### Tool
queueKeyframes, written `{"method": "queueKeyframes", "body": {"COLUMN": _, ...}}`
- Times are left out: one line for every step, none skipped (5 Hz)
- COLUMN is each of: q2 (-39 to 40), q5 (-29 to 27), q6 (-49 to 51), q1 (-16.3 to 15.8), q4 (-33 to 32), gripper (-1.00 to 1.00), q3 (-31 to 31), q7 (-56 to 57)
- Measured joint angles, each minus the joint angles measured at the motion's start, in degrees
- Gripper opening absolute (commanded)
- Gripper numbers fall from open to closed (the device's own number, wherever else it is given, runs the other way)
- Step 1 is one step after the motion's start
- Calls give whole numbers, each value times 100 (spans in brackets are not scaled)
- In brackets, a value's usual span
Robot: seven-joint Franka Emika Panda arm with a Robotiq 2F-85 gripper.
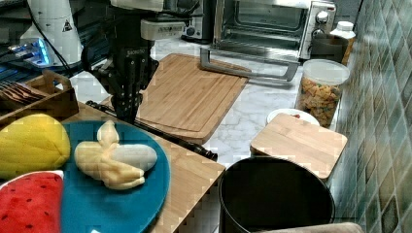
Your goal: Close the drawer.
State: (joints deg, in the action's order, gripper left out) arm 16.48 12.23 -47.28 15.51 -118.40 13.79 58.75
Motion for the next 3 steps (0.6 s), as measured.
{"method": "queueKeyframes", "body": {"q2": -3, "q5": -5, "q6": 8, "q1": -43, "q4": 0, "gripper": -100, "q3": 41, "q7": 6}}
{"method": "queueKeyframes", "body": {"q2": 4, "q5": -5, "q6": 8, "q1": -127, "q4": 0, "gripper": -100, "q3": 121, "q7": 0}}
{"method": "queueKeyframes", "body": {"q2": 4, "q5": -5, "q6": 20, "q1": -164, "q4": 0, "gripper": -100, "q3": 156, "q7": 0}}
